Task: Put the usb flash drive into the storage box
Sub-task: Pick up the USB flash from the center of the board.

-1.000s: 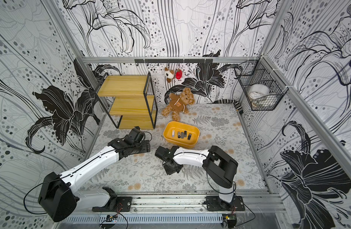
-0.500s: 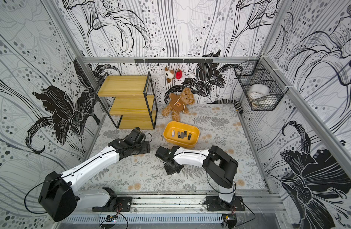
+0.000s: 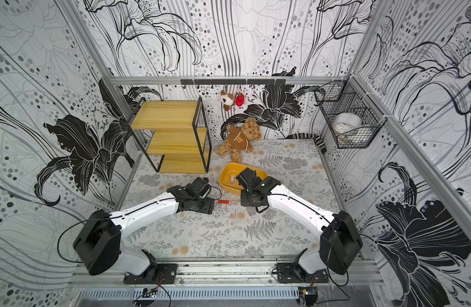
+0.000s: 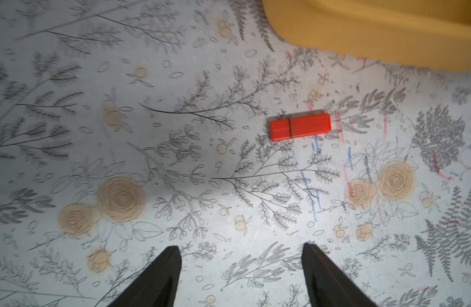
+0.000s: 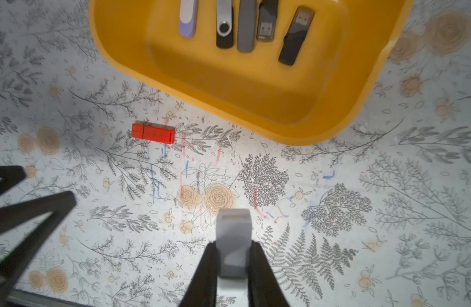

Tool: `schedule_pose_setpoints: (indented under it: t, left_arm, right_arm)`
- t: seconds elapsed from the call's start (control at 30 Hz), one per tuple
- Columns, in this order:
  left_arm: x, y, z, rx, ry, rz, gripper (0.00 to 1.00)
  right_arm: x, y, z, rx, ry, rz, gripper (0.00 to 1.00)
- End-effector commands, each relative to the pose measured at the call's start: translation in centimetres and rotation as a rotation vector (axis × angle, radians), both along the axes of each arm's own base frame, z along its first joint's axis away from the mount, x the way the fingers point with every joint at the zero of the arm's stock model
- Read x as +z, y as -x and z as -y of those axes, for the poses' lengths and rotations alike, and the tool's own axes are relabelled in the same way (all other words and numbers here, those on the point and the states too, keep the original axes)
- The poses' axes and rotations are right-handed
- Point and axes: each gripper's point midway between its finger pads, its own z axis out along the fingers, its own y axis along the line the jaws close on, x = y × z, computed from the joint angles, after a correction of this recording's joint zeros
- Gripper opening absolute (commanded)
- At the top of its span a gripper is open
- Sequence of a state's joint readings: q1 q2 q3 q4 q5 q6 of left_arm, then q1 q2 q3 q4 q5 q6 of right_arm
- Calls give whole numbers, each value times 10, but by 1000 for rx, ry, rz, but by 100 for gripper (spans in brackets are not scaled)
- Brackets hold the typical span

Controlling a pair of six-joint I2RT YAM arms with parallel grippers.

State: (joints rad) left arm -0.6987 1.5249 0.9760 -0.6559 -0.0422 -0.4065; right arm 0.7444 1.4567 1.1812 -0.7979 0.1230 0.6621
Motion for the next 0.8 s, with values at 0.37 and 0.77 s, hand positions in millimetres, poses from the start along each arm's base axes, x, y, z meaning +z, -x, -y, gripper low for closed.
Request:
schedule_pose_setpoints:
  t: [0.37, 0.77]
  left_arm:
    - [-6, -38, 54, -305, -150, 68, 75]
    - [-25, -49, 65, -492, -225, 70, 75]
  right_arm:
    - [0, 2, 31, -51, 47, -35, 0]
    - [3, 2, 42, -69, 51, -36, 0]
